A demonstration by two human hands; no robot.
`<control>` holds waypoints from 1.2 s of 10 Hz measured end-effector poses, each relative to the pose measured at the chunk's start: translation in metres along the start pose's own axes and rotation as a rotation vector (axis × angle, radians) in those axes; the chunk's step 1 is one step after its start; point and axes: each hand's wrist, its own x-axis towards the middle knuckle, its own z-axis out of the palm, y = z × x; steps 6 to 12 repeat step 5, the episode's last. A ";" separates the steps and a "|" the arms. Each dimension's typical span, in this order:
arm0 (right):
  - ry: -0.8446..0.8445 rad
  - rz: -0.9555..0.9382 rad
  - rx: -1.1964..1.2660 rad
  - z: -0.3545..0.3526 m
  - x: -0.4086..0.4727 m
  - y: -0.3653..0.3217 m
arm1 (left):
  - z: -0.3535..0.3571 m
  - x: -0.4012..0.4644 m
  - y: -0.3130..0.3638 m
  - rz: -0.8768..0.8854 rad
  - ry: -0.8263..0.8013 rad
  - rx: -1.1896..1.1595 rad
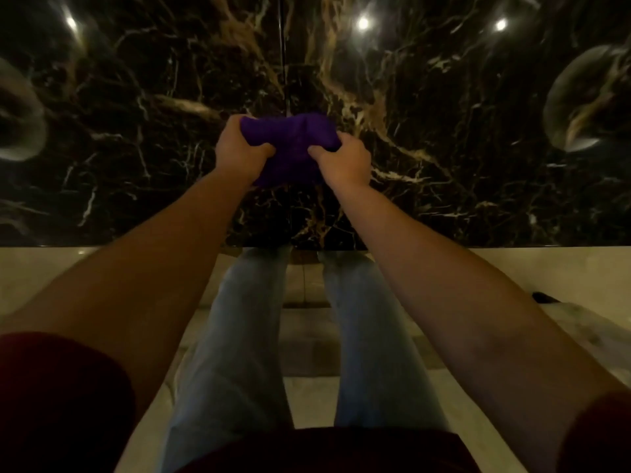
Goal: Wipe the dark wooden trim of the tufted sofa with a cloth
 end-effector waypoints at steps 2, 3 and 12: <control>-0.089 0.084 -0.065 -0.013 0.018 0.020 | 0.009 0.003 -0.020 -0.021 0.095 0.145; -0.140 0.131 -0.093 -0.025 0.014 0.012 | 0.001 -0.003 -0.017 -0.001 0.121 0.174; -0.152 0.130 -0.041 -0.042 0.006 -0.015 | -0.017 -0.032 0.015 0.234 0.201 0.206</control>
